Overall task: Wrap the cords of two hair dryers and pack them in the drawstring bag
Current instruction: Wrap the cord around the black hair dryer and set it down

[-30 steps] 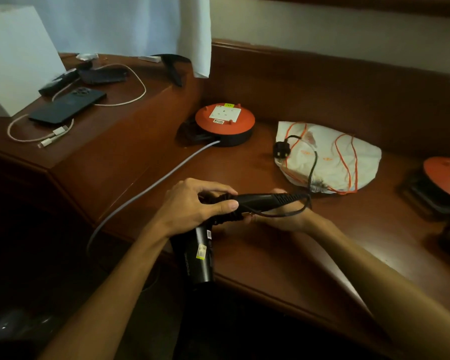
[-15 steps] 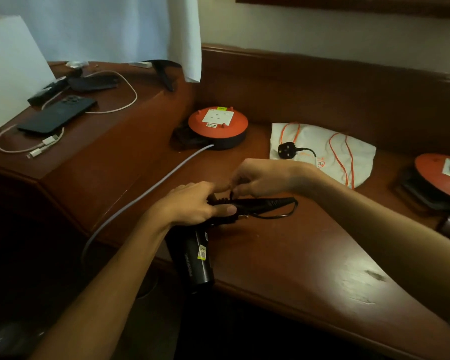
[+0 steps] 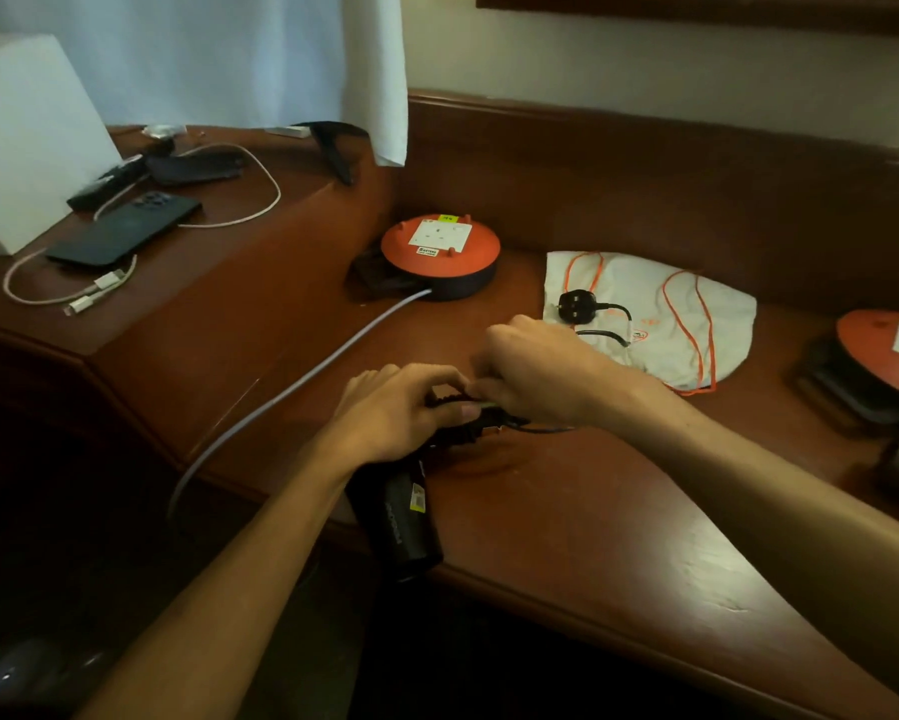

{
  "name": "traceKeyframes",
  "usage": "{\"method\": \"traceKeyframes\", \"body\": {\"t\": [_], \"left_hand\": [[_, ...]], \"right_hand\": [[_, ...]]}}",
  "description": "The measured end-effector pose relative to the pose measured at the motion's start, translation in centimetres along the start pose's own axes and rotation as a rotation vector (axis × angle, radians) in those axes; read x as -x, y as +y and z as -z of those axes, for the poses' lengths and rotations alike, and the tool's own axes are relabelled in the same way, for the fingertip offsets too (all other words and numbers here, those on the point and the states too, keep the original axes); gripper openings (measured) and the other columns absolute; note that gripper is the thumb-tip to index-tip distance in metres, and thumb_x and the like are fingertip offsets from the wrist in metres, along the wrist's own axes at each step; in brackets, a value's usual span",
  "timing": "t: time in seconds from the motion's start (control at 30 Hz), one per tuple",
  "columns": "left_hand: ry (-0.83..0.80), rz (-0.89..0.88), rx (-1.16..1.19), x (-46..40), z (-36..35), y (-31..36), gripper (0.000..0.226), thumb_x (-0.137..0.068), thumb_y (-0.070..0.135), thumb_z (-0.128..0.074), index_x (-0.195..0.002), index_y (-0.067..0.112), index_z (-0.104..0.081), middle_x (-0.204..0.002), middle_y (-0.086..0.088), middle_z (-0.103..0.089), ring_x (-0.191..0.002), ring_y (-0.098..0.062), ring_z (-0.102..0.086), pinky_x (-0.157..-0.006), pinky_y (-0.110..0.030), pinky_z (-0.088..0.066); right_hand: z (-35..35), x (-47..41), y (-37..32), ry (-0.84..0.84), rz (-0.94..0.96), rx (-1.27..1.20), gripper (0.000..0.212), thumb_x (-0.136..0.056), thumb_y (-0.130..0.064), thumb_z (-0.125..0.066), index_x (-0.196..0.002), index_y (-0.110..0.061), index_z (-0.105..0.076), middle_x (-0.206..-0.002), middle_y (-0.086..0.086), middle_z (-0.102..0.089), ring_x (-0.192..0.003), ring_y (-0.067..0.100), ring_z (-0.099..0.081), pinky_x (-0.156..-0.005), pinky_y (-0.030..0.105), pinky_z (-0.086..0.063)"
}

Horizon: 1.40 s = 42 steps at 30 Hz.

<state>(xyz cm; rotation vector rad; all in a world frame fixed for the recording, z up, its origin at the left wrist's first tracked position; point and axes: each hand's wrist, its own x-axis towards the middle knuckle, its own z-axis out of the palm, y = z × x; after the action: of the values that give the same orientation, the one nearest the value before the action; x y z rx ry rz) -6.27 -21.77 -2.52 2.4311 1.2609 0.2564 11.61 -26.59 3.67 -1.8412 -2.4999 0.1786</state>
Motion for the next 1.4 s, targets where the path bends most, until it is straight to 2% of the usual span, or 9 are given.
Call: {"method": "traceKeyframes", "body": {"t": [0.23,0.4,0.5,0.67,0.9,1.03,1.23,1.33,1.4], "left_hand": [[0.078,0.014,0.081,0.5,-0.3,-0.7,0.055,-0.078,0.087,-0.040,-0.122,0.059,-0.058,-0.108,0.017,-0.074,-0.103,-0.016,-0.068,-0.077,-0.035,-0.047],[0.147,0.066,0.101,0.9,-0.2,-0.5,0.047,-0.087,0.076,-0.053,-0.129,0.056,-0.061,-0.123,0.013,-0.072,-0.118,-0.020,-0.065,-0.087,-0.037,-0.050],[0.181,0.104,0.086,0.8,-0.2,-0.2,0.046,-0.088,0.073,-0.052,-0.129,0.054,-0.061,-0.126,0.012,-0.071,-0.119,-0.021,-0.064,-0.089,-0.037,-0.051],[0.209,0.126,0.183,0.4,-0.1,-0.9,0.028,-0.088,0.071,-0.055,-0.113,0.061,-0.063,-0.097,0.016,-0.075,-0.095,-0.015,-0.070,-0.072,-0.034,-0.052],[0.020,0.016,0.288,0.9,0.9,-1.5,0.055,-0.067,0.088,-0.052,-0.116,0.065,-0.062,-0.118,0.030,-0.069,-0.118,-0.004,-0.063,-0.105,-0.043,-0.048],[0.063,0.018,0.255,1.6,0.7,-0.5,0.060,-0.061,0.090,-0.055,-0.110,0.059,-0.068,-0.108,0.026,-0.073,-0.106,-0.002,-0.065,-0.098,-0.038,-0.049],[0.081,-0.044,0.343,2.2,0.3,-0.8,0.050,-0.063,0.076,-0.070,-0.107,0.052,-0.073,-0.099,0.028,-0.073,-0.095,0.002,-0.067,-0.091,-0.039,-0.054],[0.053,-0.056,0.420,2.5,0.6,-1.3,0.051,-0.063,0.071,-0.074,-0.109,0.049,-0.074,-0.100,0.025,-0.074,-0.096,0.002,-0.068,-0.092,-0.038,-0.055],[0.035,-0.062,0.426,2.5,0.6,-1.4,0.049,-0.065,0.069,-0.076,-0.110,0.050,-0.073,-0.101,0.023,-0.074,-0.097,0.001,-0.069,-0.093,-0.038,-0.055]], "right_hand": [[-0.6,2.4,0.5,0.131,0.017,0.069,0.017,-0.103,-0.027,-0.048,-0.095,-0.017,-0.059,-0.090,0.000,-0.059,-0.080,0.024,-0.059,-0.063,0.039,-0.048],[0.1,1.8,4.1,0.371,-0.146,0.228,0.062,-0.088,-0.075,-0.046,-0.066,-0.016,-0.048,-0.060,-0.006,-0.047,-0.057,0.022,-0.051,-0.053,0.032,-0.035],[0.4,2.4,5.2,0.451,-0.043,0.110,0.057,-0.089,-0.071,-0.050,-0.067,-0.020,-0.061,-0.055,-0.005,-0.052,-0.053,0.019,-0.051,-0.049,0.031,-0.040],[-2.3,4.6,2.4,0.364,0.234,-0.175,0.020,-0.099,-0.025,-0.059,-0.104,-0.017,-0.077,-0.085,-0.011,-0.065,-0.067,0.008,-0.056,-0.059,0.026,-0.045],[-9.2,5.8,3.9,0.279,0.183,-0.409,0.016,-0.099,-0.028,-0.060,-0.109,-0.027,-0.072,-0.095,-0.008,-0.072,-0.081,0.017,-0.067,-0.065,0.044,-0.053],[-11.3,5.4,4.1,0.326,0.160,-0.366,0.021,-0.096,-0.025,-0.059,-0.109,-0.023,-0.075,-0.109,-0.002,-0.075,-0.097,0.025,-0.070,-0.069,0.045,-0.057],[-12.0,4.1,3.2,0.406,0.196,-0.290,0.024,-0.096,-0.018,-0.058,-0.112,-0.009,-0.072,-0.107,0.012,-0.071,-0.089,0.030,-0.068,-0.068,0.045,-0.058],[-10.2,2.7,3.7,0.229,0.087,-0.256,0.040,-0.100,-0.030,-0.047,-0.119,-0.003,-0.068,-0.112,0.021,-0.069,-0.098,0.039,-0.068,-0.079,0.047,-0.056],[-8.8,1.1,5.0,0.003,-0.011,-0.244,0.031,-0.098,-0.026,-0.058,-0.107,0.001,-0.071,-0.102,0.025,-0.070,-0.090,0.036,-0.068,-0.076,0.045,-0.050]]}}
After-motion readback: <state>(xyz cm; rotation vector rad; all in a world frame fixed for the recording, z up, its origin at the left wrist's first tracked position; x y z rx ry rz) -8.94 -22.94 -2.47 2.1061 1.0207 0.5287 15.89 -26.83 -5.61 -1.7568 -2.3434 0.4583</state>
